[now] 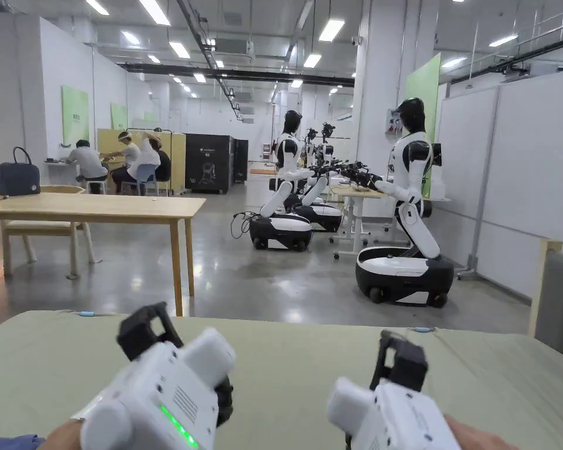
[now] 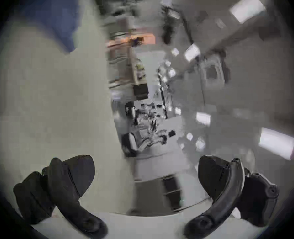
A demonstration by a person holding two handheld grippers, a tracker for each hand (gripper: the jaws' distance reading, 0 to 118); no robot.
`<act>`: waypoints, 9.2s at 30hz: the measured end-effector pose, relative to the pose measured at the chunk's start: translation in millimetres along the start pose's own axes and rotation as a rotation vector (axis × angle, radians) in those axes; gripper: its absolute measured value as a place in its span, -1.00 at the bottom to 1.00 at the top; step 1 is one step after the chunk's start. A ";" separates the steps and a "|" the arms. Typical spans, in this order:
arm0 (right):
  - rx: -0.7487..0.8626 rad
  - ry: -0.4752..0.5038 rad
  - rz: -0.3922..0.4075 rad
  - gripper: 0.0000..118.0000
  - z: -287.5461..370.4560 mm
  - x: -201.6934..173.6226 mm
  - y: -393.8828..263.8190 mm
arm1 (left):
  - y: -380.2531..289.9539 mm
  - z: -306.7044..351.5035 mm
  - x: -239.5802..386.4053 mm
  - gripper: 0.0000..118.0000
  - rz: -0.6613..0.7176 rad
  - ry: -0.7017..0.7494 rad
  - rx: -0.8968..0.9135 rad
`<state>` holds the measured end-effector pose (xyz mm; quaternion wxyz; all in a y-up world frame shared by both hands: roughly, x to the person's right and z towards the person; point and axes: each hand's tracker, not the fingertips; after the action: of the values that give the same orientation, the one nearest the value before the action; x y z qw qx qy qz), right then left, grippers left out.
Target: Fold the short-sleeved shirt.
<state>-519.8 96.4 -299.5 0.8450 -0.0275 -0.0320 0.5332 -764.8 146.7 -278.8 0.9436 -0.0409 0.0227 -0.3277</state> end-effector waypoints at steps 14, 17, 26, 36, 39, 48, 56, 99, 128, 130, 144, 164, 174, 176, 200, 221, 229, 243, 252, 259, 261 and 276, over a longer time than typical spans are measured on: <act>0.024 0.191 -1.049 1.00 41.0 25.2 -25.8 | -28.5 31.7 -12.1 1.00 0.699 -0.013 0.060; 0.005 0.189 -1.099 1.00 38.6 34.1 -29.1 | -26.3 31.6 -11.6 1.00 0.698 0.005 0.059; -0.021 0.195 -1.133 1.00 36.9 40.4 -30.4 | -20.3 30.4 -6.6 1.00 0.680 -0.045 0.050; -0.017 0.173 -1.047 -1.00 46.2 35.9 -25.4 | -18.7 28.0 1.8 -1.00 0.661 -0.111 0.036; -0.031 0.160 -1.032 -1.00 46.3 35.6 -21.4 | -18.6 28.7 5.1 -1.00 0.643 -0.085 0.038; 0.083 0.334 -1.043 -1.00 39.2 6.4 41.3 | -73.7 60.5 -52.8 -1.00 0.629 0.075 -0.060; 0.201 0.658 -1.021 -1.00 45.6 -70.9 144.3 | -170.5 86.6 -132.8 -1.00 0.676 0.200 -0.362; -0.183 0.382 -1.099 -1.00 52.4 -54.0 -14.6 | -138.5 -139.6 6.5 -0.86 0.717 -0.424 -0.409; -0.249 0.177 -1.129 -1.00 59.9 19.5 -148.2 | -30.6 -38.9 134.4 0.95 0.492 -0.435 -0.112; -0.225 0.215 -1.127 -1.00 58.5 10.9 -130.3 | -56.6 0.1 78.9 0.96 0.482 -0.315 -0.112; -0.173 0.350 -1.090 -1.00 59.2 -29.3 -62.5 | -204.3 5.7 -25.2 -1.00 0.653 -0.189 -0.494; -0.454 0.219 -1.056 -1.00 -24.9 -19.2 -173.1 | -309.3 -211.0 55.0 0.59 0.573 -0.222 -0.911; -0.728 0.414 -1.067 0.96 -188.9 -68.7 -242.7 | -246.1 -160.2 27.6 -0.94 0.648 -0.314 -0.762; -0.771 0.391 -1.036 0.95 -219.1 -86.5 -252.6 | -234.0 -155.3 23.5 -0.94 0.645 -0.305 -0.750; -0.430 0.366 -1.134 -0.90 -143.4 68.9 -155.6 | -154.3 -162.4 -57.9 -0.92 0.674 -0.248 -0.609; -0.112 -0.052 -1.045 -0.90 -149.6 327.2 -45.2 | 36.2 -209.6 -250.9 -0.92 0.698 0.011 -0.201; -0.158 0.001 -1.082 -0.90 -186.3 247.9 -77.4 | -9.8 -244.1 -198.1 -0.92 0.742 -0.007 -0.261; -0.270 0.089 -1.104 -0.90 -136.7 143.8 -159.9 | -98.7 -187.6 -139.8 -0.92 0.817 -0.104 -0.371; -0.426 0.289 -1.007 -0.90 8.0 41.4 -231.0 | -196.9 -33.7 -82.2 -0.92 0.775 -0.191 -0.506; -0.646 0.416 -0.970 -0.90 48.5 -57.1 -286.7 | -286.1 20.0 -27.1 -0.52 0.798 -0.245 -0.767; -0.627 0.414 -0.974 -0.56 50.9 -48.5 -287.6 | -294.3 16.9 -35.7 0.52 0.784 -0.203 -0.750; -0.070 0.256 -1.110 -0.99 82.4 -8.3 -71.2 | -140.8 65.4 10.2 -1.00 0.639 -0.039 -0.169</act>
<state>-466.2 59.3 -211.9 0.9941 -0.0990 0.0433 0.0004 -839.0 34.4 -200.9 0.9922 -0.1159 0.0433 -0.0113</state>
